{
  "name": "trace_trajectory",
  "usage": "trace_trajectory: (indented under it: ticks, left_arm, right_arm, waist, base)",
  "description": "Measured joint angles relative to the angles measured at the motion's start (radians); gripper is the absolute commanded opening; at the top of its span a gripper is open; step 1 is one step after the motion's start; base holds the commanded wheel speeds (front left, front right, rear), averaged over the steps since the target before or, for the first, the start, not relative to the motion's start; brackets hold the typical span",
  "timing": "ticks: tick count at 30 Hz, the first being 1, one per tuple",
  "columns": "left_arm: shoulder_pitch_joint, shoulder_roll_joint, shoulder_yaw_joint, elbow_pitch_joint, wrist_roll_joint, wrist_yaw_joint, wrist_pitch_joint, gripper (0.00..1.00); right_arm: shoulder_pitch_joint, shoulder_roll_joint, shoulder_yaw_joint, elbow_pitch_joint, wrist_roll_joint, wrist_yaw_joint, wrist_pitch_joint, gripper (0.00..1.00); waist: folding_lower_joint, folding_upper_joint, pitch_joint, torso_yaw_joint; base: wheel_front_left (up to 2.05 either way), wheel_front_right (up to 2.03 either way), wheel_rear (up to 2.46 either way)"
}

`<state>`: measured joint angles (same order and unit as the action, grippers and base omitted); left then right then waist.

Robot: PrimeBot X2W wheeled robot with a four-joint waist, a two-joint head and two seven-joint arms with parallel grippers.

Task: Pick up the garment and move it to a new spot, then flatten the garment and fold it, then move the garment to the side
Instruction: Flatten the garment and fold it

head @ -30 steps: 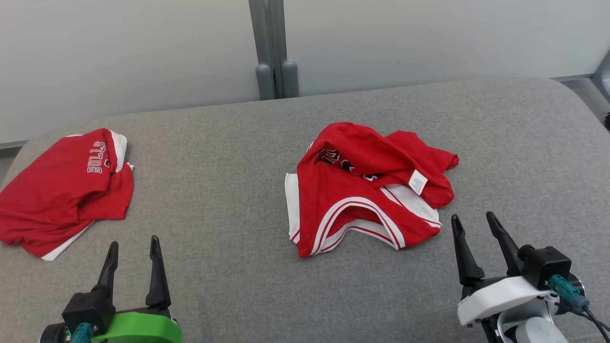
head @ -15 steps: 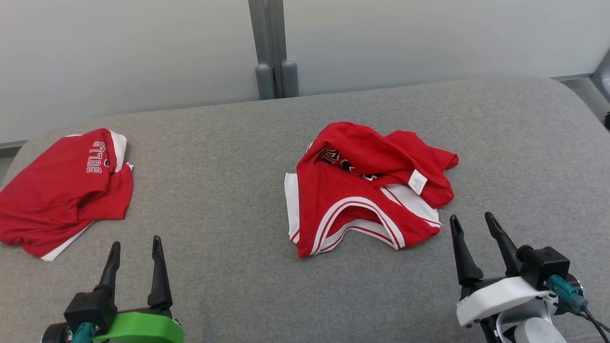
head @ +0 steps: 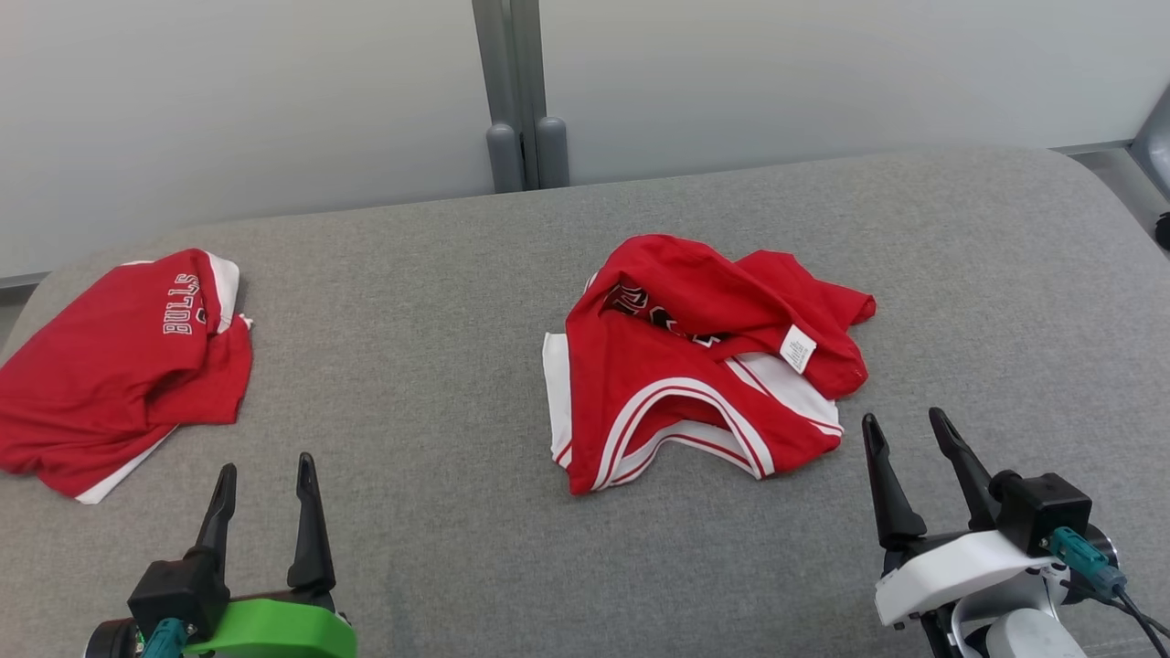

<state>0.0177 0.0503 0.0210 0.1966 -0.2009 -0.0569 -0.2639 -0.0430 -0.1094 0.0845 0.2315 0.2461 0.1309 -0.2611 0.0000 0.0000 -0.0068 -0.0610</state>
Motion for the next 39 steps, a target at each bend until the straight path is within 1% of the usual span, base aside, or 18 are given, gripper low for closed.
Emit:
trace_trajectory:
  ticks: [5, 8, 15, 17, 25, 29, 33, 34, 35, 36, 39]
  left_arm:
    - [-0.006, 0.000, -0.016, -0.002, 0.000, 0.004, 0.000, 1.00]
    - [-0.027, 0.000, -0.044, -0.002, 0.001, 0.002, 0.000, 1.00]
    - [-0.109, 0.000, -0.184, 0.043, -0.003, -0.015, 0.000, 1.00]
    - [-0.133, -0.002, -0.237, 0.072, -0.018, -0.019, 0.000, 1.00]
    - [-0.219, -0.002, -0.378, 0.207, -0.049, -0.017, 0.000, 1.00]
    - [-0.256, -0.003, -0.422, 0.278, -0.063, -0.017, 0.000, 1.00]
    - [-0.296, -0.003, -0.437, 0.356, -0.087, -0.013, 0.000, 1.00]
    - [-0.308, -0.003, -0.441, 0.385, -0.098, -0.013, 0.000, 0.80]
    - [-0.317, -0.003, -0.443, 0.404, -0.099, -0.013, 0.000, 0.16]
    - [-0.326, -0.003, -0.444, 0.413, -0.100, -0.013, 0.000, 0.00]
    - [-0.363, -0.003, -0.445, 0.437, -0.105, -0.013, 0.000, 0.00]
  right_arm:
    - [-0.001, 0.000, 0.002, 0.000, 0.003, 0.000, 0.000, 1.00]
    - [-0.001, 0.001, 0.005, 0.000, 0.003, 0.000, 0.000, 1.00]
    - [-0.016, -0.001, 0.010, 0.000, 0.008, 0.000, 0.000, 1.00]
    - [-0.027, -0.001, 0.010, 0.000, 0.015, 0.000, 0.000, 1.00]
    - [-0.058, -0.003, 0.005, 0.004, 0.030, 0.000, -0.001, 1.00]
    - [-0.077, -0.002, 0.005, 0.000, 0.038, 0.000, -0.001, 1.00]
    - [-0.091, 0.001, 0.006, -0.003, 0.045, 0.000, -0.002, 1.00]
    - [-0.092, 0.003, 0.007, -0.004, 0.046, 0.000, -0.002, 1.00]
    - [-0.093, 0.004, 0.006, -0.004, 0.047, 0.000, -0.002, 1.00]
    - [-0.094, 0.004, 0.005, -0.004, 0.049, 0.000, -0.002, 1.00]
    - [-0.096, 0.005, -0.001, -0.004, 0.050, 0.000, -0.002, 1.00]
  waist:
    - [0.0000, 0.0000, 0.004, -0.004]
    - [0.0000, 0.0000, 0.011, -0.008]
    - [0.0000, 0.0000, 0.040, -0.037]
    - [0.0000, 0.0000, 0.053, -0.053]
    - [0.0000, 0.0000, 0.115, -0.118]
    - [0.0000, 0.0000, 0.149, -0.151]
    - [0.0001, 0.0000, 0.179, -0.184]
    - [0.0000, 0.0000, 0.186, -0.193]
    - [0.0000, 0.0000, 0.193, -0.202]
    - [0.0000, 0.0000, 0.198, -0.209]
    - [0.0000, 0.0000, 0.213, -0.228]
  base:
    - [0.00, 0.00, 0.00]
    - [0.00, 0.00, 0.00]
    - [0.00, 0.00, 0.00]
    - [0.00, 0.00, 0.00]
    - [0.00, 0.00, 0.00]
    - [0.00, 0.00, 0.00]
    - [0.00, 0.00, 0.00]
    - [0.00, 0.00, 0.00]
    - [0.00, 0.00, 0.00]
    - [0.00, 0.00, 0.00]
    - [0.00, 0.00, 0.00]
